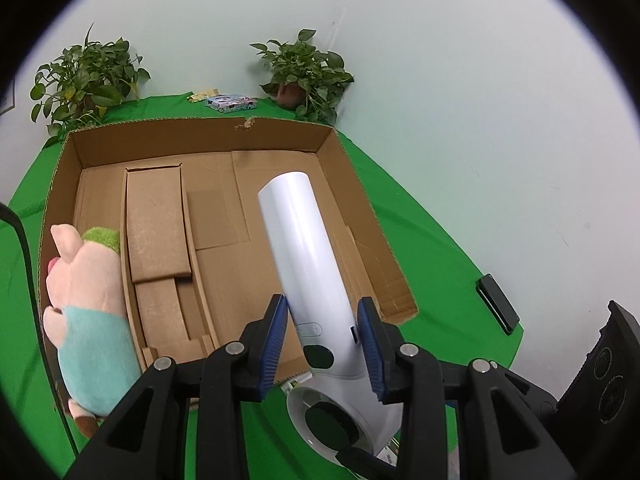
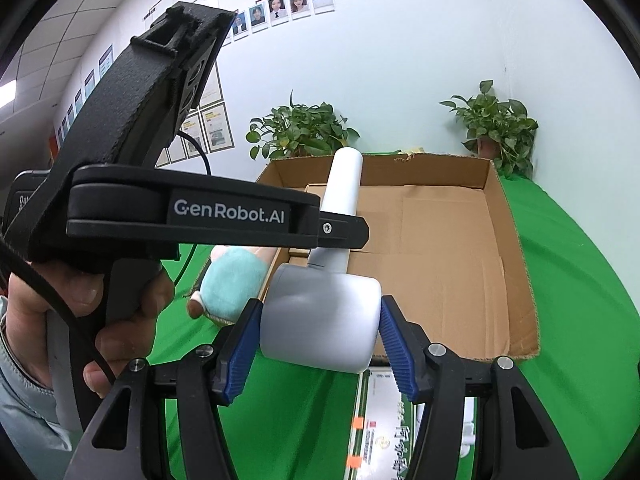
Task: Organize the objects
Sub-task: 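Lift the hair dryer with the right gripper toward the box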
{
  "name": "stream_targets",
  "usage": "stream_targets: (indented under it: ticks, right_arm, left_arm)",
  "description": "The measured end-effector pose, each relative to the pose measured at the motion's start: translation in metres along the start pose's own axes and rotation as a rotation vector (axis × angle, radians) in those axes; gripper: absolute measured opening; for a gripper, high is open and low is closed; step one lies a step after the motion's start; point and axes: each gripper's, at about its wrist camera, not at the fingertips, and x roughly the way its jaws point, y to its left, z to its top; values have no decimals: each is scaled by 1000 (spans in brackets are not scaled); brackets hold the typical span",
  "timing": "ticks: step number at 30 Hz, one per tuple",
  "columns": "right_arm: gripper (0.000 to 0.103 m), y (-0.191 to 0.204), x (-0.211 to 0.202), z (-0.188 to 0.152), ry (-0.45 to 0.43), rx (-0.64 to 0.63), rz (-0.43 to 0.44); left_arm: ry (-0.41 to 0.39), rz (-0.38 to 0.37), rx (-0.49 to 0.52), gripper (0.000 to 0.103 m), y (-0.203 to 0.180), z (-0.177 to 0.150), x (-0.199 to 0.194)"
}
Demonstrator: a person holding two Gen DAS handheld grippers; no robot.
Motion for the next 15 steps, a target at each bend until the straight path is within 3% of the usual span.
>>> stream_targets:
  ticks: [7,15]
  right_arm:
    - [55,-6,35,14,42,48,28]
    - [55,-29,92,15,128,149,83]
  left_arm:
    - [41,23,1,35,18,14,21]
    - [135,99,-12,35,43,20,72]
